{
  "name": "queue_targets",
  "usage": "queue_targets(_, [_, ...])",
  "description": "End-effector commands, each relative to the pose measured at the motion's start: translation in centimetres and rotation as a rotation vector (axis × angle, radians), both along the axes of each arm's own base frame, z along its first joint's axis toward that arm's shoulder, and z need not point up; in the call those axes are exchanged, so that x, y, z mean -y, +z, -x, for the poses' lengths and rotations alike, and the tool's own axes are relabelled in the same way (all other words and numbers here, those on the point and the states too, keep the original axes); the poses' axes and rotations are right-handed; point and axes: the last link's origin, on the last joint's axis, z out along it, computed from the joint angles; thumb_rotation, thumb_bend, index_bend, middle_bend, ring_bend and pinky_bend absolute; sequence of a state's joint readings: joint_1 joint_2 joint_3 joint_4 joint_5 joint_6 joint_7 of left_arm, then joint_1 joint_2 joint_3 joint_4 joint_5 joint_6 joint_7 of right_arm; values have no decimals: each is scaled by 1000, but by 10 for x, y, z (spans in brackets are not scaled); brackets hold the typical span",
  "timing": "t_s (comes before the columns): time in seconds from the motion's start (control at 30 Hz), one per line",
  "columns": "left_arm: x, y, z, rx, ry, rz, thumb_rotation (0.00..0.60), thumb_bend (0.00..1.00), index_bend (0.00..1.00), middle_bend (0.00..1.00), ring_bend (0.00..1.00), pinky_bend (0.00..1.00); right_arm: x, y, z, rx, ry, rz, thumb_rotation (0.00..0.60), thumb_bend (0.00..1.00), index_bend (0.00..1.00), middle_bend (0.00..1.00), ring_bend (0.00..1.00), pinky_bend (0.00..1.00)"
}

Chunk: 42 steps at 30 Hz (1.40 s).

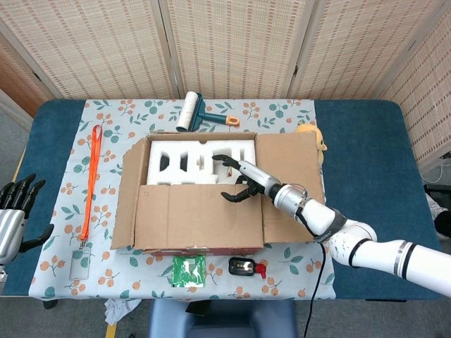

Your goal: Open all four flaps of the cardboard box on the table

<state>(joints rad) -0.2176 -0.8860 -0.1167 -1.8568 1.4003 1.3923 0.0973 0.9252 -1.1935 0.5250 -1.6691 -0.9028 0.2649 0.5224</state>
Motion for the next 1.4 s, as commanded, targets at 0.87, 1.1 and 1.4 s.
queue_targets(0.87, [-13, -24, -19, -47, 17, 24, 600, 375, 0, 0, 0, 0, -107, 72, -19, 43, 199, 121, 600, 459, 0, 0, 0, 488])
queue_targets(1.1, [-19, -40, -31, -50, 3, 46, 600, 376, 0, 0, 0, 0, -139, 87, -8, 39, 207, 138, 600, 458, 0, 0, 0, 488])
queue_targets(1.4, [-18, -53, -40, -69, -9, 60, 600, 376, 0, 0, 0, 0, -165, 81, 20, 10, 208, 83, 600, 458, 0, 0, 0, 488])
